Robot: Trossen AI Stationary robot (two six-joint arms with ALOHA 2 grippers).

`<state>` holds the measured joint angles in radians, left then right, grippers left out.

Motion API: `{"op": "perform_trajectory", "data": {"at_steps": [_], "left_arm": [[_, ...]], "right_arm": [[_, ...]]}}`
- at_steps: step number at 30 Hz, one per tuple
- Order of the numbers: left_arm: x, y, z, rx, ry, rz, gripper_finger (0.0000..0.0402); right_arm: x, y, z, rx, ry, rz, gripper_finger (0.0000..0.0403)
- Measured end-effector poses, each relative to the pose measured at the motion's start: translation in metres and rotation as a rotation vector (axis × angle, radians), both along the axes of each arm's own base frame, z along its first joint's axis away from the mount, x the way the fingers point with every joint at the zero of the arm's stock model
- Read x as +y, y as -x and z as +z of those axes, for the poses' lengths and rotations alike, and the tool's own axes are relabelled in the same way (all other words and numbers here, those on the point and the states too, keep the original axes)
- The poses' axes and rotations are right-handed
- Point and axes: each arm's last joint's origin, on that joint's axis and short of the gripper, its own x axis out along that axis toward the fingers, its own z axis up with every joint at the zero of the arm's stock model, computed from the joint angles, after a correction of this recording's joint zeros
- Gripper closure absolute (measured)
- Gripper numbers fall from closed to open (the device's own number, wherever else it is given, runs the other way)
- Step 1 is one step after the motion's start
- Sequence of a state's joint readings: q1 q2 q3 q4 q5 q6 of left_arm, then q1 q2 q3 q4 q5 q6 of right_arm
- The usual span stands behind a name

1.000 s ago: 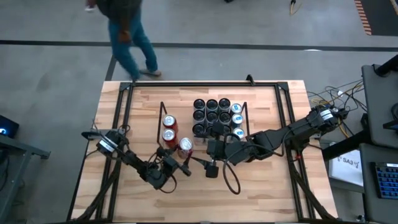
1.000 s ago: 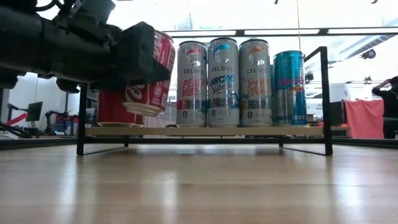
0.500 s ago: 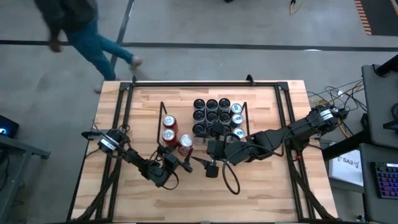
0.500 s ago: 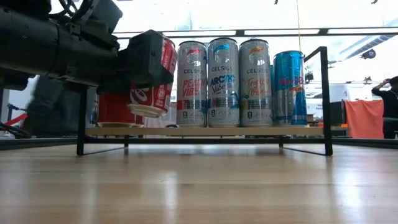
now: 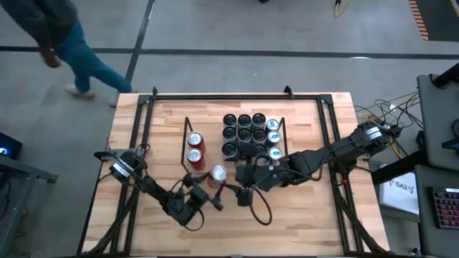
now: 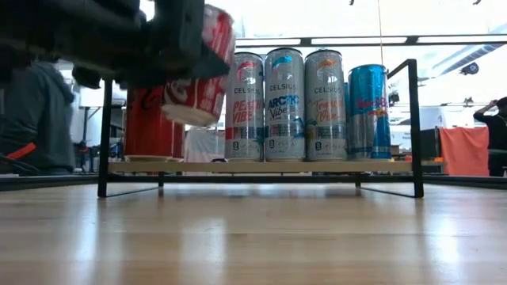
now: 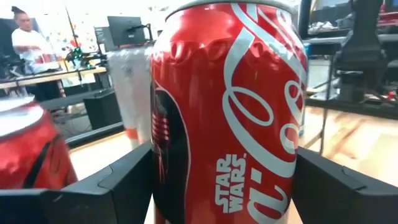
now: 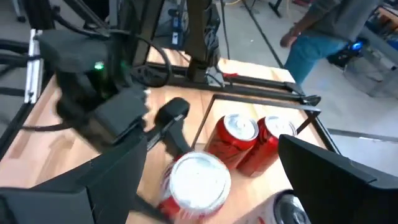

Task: Place canned beverage on shelf
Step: Put the red and white soda can on the shelf

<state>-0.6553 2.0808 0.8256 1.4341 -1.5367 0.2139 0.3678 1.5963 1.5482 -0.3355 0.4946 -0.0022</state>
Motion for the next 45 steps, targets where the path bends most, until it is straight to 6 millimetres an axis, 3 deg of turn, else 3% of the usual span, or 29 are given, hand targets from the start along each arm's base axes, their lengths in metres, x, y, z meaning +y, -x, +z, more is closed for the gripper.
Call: {"op": "perform_trajectory", "data": {"at_steps": [8,20,32,45], "left_arm": [[-0.015,-0.012,0.023,0.112,-0.080,0.026,0.0114],[-0.018,0.002,0.050,0.102,-0.076,-0.007,0.0114],[-0.027,0.012,0.065,0.096,-0.073,-0.044,0.0114],[-0.027,0.013,0.071,0.109,-0.081,-0.042,0.0114]], "right_arm": [[-0.003,-0.014,-0.008,0.061,-0.056,0.052,0.0049],[0.004,-0.033,-0.010,0.189,-0.079,0.030,0.0049],[0.003,-0.054,-0.002,0.221,-0.103,-0.026,0.0049],[-0.001,-0.062,-0.010,0.246,-0.112,-0.045,0.0049]]}}
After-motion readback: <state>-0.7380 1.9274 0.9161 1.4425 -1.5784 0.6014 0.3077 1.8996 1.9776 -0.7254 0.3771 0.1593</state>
